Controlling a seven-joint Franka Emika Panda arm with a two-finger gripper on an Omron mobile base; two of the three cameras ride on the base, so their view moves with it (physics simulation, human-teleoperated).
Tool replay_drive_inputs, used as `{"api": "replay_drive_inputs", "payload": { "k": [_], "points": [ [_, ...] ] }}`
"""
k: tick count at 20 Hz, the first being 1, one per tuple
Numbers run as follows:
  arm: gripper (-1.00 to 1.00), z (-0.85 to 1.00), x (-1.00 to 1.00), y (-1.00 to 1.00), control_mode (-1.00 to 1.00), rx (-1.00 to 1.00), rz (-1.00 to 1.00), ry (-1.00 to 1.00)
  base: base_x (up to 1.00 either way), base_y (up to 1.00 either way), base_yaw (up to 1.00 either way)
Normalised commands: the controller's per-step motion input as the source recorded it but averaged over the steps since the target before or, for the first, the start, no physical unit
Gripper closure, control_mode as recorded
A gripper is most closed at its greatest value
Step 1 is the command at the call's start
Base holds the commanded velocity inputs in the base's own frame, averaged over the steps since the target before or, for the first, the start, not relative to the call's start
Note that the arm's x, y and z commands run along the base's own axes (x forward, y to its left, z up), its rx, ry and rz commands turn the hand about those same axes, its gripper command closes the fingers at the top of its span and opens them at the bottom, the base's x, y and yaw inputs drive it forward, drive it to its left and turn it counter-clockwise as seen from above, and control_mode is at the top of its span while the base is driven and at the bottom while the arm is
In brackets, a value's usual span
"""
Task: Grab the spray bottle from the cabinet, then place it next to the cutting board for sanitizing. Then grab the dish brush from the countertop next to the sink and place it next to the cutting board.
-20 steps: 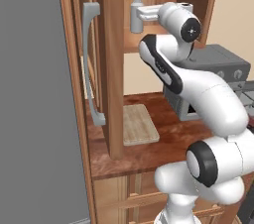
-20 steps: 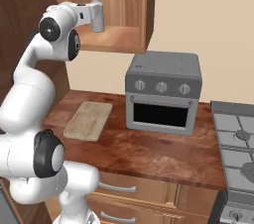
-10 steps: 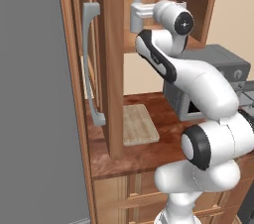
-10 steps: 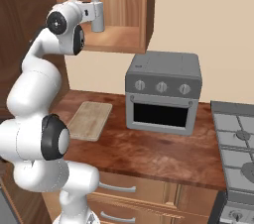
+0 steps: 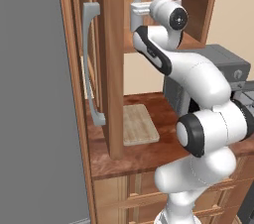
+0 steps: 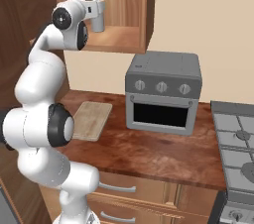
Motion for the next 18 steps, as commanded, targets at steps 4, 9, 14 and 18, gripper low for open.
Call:
{"api": "replay_drive_inputs", "payload": {
  "k": [4,9,14,18],
  "points": [
    [-1.0,0.0,0.23,0.0,-1.0,0.0,0.0,0.0,0.0,0.0,0.0],
    [-1.0,-0.17,0.18,0.03,-1.0,0.0,0.0,0.04,0.0,0.0,0.0],
    [-1.0,-0.2,0.24,0.03,-1.0,0.0,0.0,0.01,0.0,0.0,0.0],
    [-1.0,-0.14,0.3,0.04,-1.0,0.0,0.0,0.0,0.0,0.0,0.0]
  ]
}}
